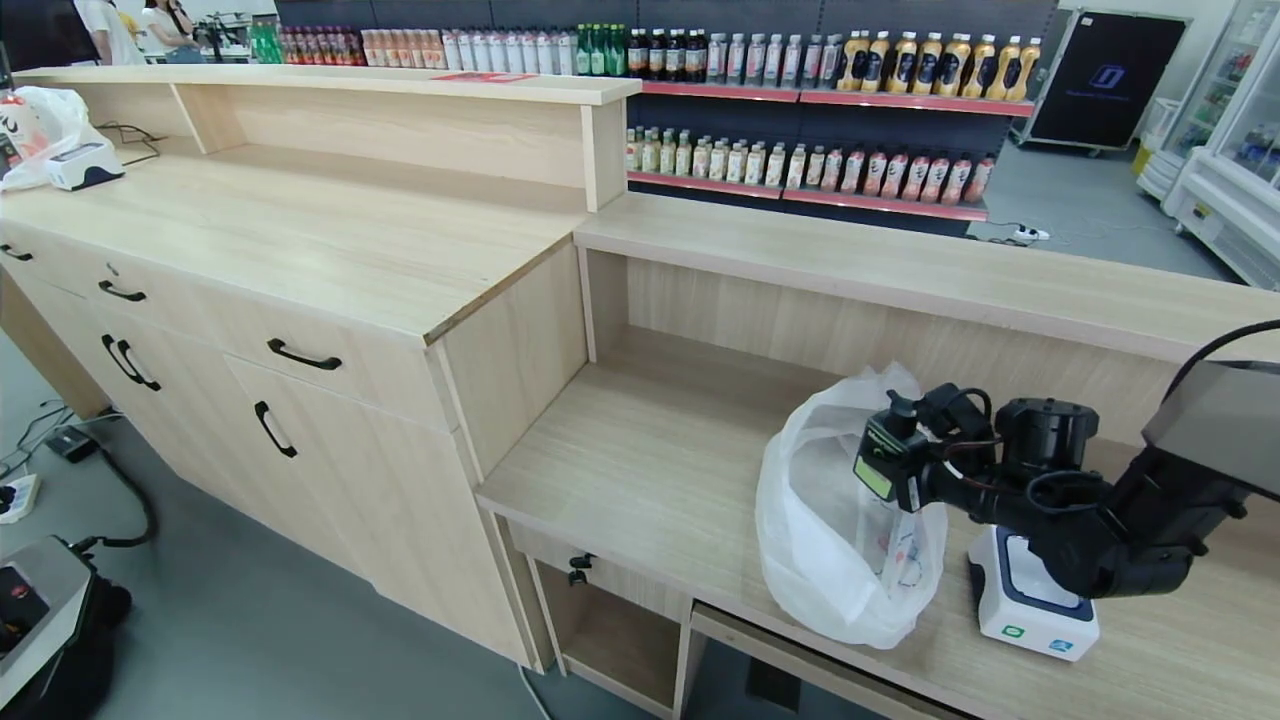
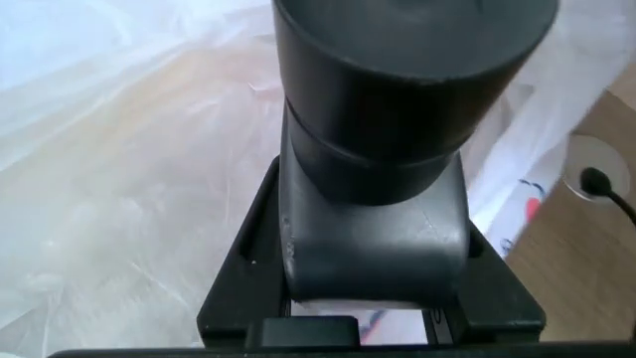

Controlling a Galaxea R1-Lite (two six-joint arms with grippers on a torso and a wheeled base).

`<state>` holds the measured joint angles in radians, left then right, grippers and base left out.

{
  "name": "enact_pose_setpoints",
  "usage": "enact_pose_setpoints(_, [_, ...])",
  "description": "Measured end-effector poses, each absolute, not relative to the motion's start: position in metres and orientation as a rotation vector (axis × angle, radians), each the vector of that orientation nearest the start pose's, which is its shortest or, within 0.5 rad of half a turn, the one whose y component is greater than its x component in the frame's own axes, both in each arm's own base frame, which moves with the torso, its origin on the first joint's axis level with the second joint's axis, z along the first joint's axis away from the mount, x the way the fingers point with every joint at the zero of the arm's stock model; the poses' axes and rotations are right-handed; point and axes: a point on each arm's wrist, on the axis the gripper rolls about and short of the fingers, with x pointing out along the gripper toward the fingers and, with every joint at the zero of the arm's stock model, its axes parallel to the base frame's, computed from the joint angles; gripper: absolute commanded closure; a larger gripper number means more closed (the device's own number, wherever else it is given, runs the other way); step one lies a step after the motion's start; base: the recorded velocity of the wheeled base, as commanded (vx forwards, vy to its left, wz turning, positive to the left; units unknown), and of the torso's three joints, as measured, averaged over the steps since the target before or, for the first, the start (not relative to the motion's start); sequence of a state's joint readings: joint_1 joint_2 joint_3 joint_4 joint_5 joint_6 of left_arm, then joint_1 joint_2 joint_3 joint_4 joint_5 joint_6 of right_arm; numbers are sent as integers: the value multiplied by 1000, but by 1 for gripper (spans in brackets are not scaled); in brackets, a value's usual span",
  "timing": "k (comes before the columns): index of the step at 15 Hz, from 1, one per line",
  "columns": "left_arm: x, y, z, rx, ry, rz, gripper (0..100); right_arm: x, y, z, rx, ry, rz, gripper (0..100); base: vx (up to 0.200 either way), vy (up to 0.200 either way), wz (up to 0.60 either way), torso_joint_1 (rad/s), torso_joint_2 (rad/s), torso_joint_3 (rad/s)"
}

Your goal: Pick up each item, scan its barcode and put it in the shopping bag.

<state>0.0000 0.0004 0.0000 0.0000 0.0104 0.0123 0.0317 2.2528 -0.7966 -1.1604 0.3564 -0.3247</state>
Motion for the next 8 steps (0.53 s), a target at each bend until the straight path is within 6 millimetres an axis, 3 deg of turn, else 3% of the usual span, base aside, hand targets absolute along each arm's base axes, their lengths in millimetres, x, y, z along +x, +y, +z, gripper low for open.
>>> enact_pose_setpoints(8, [-23, 0, 75, 12, 0, 10, 100, 400, 36, 12, -265, 235, 467, 100, 0, 0, 0, 0, 0, 0])
